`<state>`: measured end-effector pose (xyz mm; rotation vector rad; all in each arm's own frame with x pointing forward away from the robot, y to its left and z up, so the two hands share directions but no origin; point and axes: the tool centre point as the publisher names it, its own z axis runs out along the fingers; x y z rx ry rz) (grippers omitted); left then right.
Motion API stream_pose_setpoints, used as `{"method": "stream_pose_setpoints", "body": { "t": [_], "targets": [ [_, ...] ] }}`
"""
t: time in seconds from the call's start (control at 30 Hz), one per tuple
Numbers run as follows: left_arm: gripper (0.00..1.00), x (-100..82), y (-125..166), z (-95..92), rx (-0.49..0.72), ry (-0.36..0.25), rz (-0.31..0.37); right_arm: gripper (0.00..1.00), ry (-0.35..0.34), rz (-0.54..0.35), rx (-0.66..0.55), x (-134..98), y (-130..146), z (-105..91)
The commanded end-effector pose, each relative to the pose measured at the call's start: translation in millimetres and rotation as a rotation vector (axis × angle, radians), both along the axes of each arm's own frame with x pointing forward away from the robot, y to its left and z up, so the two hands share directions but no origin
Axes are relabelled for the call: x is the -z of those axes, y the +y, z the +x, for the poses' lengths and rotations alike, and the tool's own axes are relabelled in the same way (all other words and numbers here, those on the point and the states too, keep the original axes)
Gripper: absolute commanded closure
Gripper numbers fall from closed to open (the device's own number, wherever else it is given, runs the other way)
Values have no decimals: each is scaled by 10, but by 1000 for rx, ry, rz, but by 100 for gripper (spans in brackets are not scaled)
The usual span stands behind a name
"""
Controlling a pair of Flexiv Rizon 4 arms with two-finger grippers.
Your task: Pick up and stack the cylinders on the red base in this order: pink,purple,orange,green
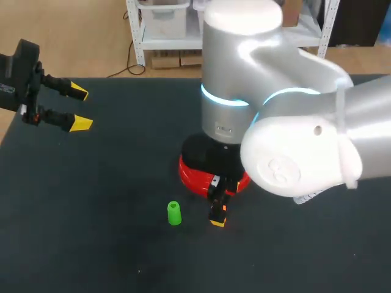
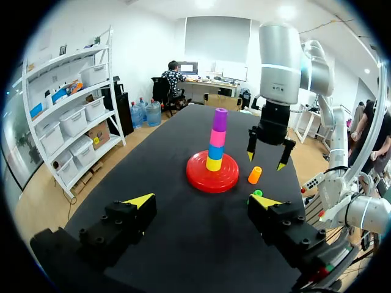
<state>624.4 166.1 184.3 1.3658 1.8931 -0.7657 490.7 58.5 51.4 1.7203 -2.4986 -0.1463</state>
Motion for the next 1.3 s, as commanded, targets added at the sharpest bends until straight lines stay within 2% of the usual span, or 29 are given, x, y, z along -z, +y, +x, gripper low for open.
{"method": "stream_pose_setpoints", "body": {
  "t": [0.03,0.47,0.5,0.87,1.0,1.07,1.17,1.3],
  "targets": [
    [0,8,5,-3,0,-3,-2,0,-9,-46,-7,22,103,23],
    [0,8,5,-3,0,-3,-2,0,-18,-82,16,113,84,40],
    [0,8,5,-3,0,-3,-2,4,-19,-83,17,117,84,45],
    [0,8,5,-3,0,-3,-2,21,-31,-80,38,188,91,95],
    [0,8,5,-3,0,-3,-2,40,-34,-80,42,218,95,103],
    [0,8,5,-3,0,-3,-2,44,-34,-80,46,229,97,109],
    [0,8,5,-3,0,-3,-2,43,-37,-81,52,239,102,124],
    [0,8,5,-3,0,-3,-2,55,-41,-84,56,241,104,133]
  ]
}}
